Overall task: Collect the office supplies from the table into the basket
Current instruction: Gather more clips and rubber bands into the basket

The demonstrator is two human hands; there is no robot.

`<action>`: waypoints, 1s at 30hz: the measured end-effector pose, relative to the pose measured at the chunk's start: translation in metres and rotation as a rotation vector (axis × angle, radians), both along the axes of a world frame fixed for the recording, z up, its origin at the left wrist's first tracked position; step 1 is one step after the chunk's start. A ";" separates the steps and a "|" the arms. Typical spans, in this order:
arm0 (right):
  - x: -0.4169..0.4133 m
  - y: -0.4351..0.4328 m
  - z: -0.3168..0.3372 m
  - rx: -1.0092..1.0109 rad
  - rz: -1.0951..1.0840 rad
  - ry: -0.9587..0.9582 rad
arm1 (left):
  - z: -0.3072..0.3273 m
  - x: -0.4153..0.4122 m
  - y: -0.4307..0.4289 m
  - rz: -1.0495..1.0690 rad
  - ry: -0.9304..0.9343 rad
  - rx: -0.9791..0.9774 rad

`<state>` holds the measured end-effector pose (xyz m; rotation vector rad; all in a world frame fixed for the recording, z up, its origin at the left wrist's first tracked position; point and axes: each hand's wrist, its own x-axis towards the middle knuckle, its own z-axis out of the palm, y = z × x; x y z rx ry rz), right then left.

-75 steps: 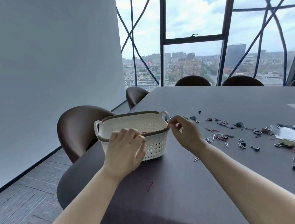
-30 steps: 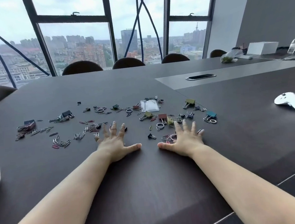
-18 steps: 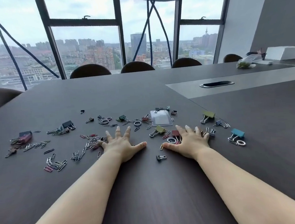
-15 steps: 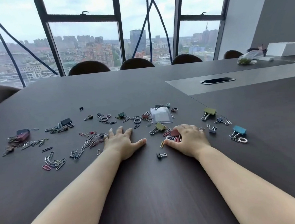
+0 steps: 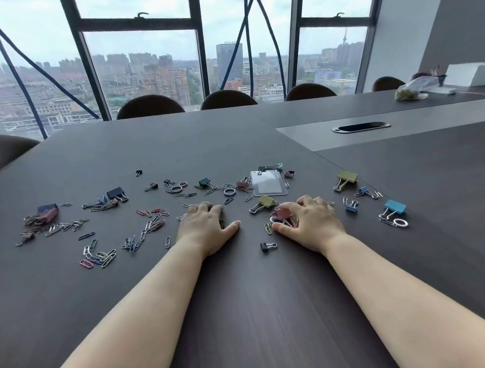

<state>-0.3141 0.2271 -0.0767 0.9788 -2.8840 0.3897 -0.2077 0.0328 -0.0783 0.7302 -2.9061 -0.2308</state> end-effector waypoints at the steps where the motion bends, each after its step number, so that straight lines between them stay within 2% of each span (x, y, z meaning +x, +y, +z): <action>1: 0.000 0.000 0.000 -0.018 0.019 -0.001 | 0.000 0.001 0.000 -0.053 0.046 -0.002; 3: 0.000 0.000 0.000 -0.053 0.055 -0.008 | 0.000 0.001 0.001 -0.092 0.114 -0.054; 5: 0.001 0.001 -0.001 -0.075 0.065 -0.017 | 0.000 0.002 0.002 0.000 0.091 -0.125; 9: 0.001 0.001 -0.003 -0.066 0.052 0.003 | 0.001 0.001 0.002 0.201 -0.118 0.043; 12: -0.001 0.000 -0.004 -0.051 0.042 0.039 | 0.001 0.000 0.002 0.085 -0.041 -0.064; 16: 0.001 -0.003 -0.003 -0.079 0.040 0.044 | 0.002 0.001 0.003 -0.047 0.063 0.009; 22: 0.007 -0.005 0.000 -0.081 0.040 0.060 | 0.003 0.002 0.008 -0.078 0.059 -0.091; 25: 0.010 -0.004 0.002 -0.119 0.054 0.054 | 0.005 0.005 0.010 -0.059 0.099 -0.077; 30: 0.019 0.001 0.005 -0.296 0.127 -0.118 | 0.008 0.019 0.014 -0.022 0.198 0.014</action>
